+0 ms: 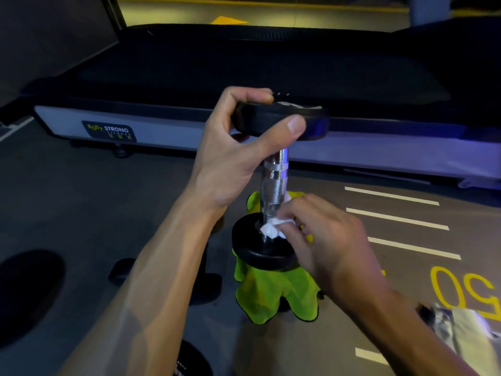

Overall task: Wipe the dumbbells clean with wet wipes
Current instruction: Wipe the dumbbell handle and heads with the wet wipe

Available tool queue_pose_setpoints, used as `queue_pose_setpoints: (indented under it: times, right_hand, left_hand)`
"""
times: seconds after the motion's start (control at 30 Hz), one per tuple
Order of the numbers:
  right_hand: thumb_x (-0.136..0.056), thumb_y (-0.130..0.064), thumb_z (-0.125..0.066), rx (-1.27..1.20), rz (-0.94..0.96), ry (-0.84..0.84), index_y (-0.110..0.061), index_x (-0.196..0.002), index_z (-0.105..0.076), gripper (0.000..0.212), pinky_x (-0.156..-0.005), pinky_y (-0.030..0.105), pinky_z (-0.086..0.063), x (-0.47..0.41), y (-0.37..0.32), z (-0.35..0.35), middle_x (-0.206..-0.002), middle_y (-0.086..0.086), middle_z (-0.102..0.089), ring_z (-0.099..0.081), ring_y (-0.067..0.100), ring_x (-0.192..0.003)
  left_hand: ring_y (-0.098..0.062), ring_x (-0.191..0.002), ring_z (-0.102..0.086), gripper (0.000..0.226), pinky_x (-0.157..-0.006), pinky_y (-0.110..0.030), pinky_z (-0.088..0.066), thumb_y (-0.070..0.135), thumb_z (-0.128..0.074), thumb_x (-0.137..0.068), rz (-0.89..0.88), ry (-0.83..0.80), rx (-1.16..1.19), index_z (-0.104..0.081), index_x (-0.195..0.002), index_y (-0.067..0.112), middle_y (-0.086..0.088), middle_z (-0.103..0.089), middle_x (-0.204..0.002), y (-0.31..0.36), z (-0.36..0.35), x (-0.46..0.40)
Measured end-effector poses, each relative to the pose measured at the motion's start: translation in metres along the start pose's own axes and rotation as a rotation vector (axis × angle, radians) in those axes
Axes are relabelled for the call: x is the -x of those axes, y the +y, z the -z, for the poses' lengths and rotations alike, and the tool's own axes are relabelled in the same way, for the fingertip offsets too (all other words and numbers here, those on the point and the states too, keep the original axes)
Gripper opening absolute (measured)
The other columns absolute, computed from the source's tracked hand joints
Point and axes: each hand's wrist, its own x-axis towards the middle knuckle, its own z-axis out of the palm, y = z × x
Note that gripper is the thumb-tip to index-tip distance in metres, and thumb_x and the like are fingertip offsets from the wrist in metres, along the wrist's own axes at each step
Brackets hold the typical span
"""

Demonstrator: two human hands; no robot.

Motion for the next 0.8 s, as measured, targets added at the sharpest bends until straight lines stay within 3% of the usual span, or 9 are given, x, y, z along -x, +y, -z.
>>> queue_pose_setpoints:
  times: [0.1,0.2,0.23,0.37,0.47,0.63,0.73,0.8]
  right_hand:
    - [-0.097,-0.015,-0.071,0.023,0.071,0.117,-0.014,-0.094,-0.073,0.003,-0.064,0.035,-0.048,-0.018,-0.009,0.01,-0.096,0.002,-0.063,-0.06,0.02,-0.078]
    - [-0.096,-0.007,-0.073,0.017,0.086,0.239,-0.009,-0.097,-0.075,0.003,-0.064,0.034,-0.047,-0.035,-0.013,0.01,-0.096,0.006,-0.061,-0.058,0.02,-0.076]
    - [-0.097,-0.007,-0.072,0.006,0.083,0.243,-0.008,-0.096,-0.075,0.003,-0.065,0.035,-0.048,-0.033,-0.012,0.006,-0.095,0.007,-0.061,-0.059,0.021,-0.076]
    - [-0.1,-0.016,-0.066,-0.021,0.093,0.098,-0.013,-0.095,-0.074,0.011,-0.064,0.039,-0.051,-0.003,-0.001,-0.01,-0.094,0.003,-0.062,-0.062,0.024,-0.077]
    - [-0.099,-0.017,-0.065,0.026,0.113,0.036,-0.013,-0.093,-0.072,0.01,-0.06,0.042,-0.051,-0.008,-0.006,-0.009,-0.093,0.002,-0.061,-0.061,0.027,-0.075]
    - [-0.092,-0.003,-0.07,-0.002,0.086,0.239,-0.008,-0.094,-0.066,0.006,-0.066,0.035,-0.044,-0.046,-0.02,0.004,-0.088,0.003,-0.057,-0.055,0.025,-0.075]
    - [-0.097,-0.009,-0.069,-0.006,0.1,0.164,-0.01,-0.085,-0.062,0.014,-0.066,0.041,-0.047,-0.025,-0.02,-0.011,-0.086,0.004,-0.057,-0.057,0.028,-0.076]
    - [-0.098,-0.013,-0.068,-0.015,0.095,0.103,-0.012,-0.083,-0.059,0.018,-0.063,0.041,-0.047,-0.009,-0.019,-0.018,-0.084,0.002,-0.054,-0.054,0.026,-0.074]
  left_hand:
    - [-0.013,-0.12,-0.065,0.047,-0.105,-0.048,-0.056,0.047,-0.085,-0.073,0.003,-0.002,0.021,-0.064,-0.111,0.028,0.006,-0.069,-0.129,0.0,-0.003,-0.003]
    - [0.002,-0.105,-0.067,0.05,-0.091,-0.023,-0.056,0.044,-0.083,-0.074,0.016,-0.014,0.047,-0.063,-0.113,0.021,0.005,-0.068,-0.122,0.002,-0.003,-0.005]
    - [0.002,-0.104,-0.067,0.049,-0.09,-0.021,-0.055,0.043,-0.083,-0.074,0.019,-0.012,0.054,-0.063,-0.112,0.022,0.003,-0.069,-0.122,0.001,-0.003,-0.006]
    - [-0.013,-0.114,-0.066,0.043,-0.103,-0.032,-0.053,0.045,-0.084,-0.073,0.011,0.03,0.083,-0.065,-0.107,0.027,-0.001,-0.072,-0.122,-0.004,0.002,-0.008]
    - [-0.012,-0.115,-0.066,0.041,-0.103,-0.031,-0.053,0.043,-0.083,-0.074,0.006,0.026,0.094,-0.065,-0.107,0.027,0.0,-0.07,-0.125,-0.004,0.002,-0.006]
    - [0.006,-0.106,-0.064,0.046,-0.09,-0.017,-0.052,0.044,-0.083,-0.074,0.005,-0.012,0.073,-0.063,-0.11,0.023,0.005,-0.068,-0.122,0.002,-0.004,-0.005]
    - [0.009,-0.1,-0.065,0.047,-0.086,-0.012,-0.05,0.038,-0.086,-0.074,-0.002,0.002,0.082,-0.063,-0.11,0.019,0.006,-0.068,-0.116,0.003,-0.005,-0.005]
    - [0.005,-0.104,-0.067,0.046,-0.092,-0.019,-0.053,0.036,-0.087,-0.075,-0.009,0.005,0.091,-0.063,-0.11,0.02,0.003,-0.069,-0.117,0.001,-0.004,-0.003]
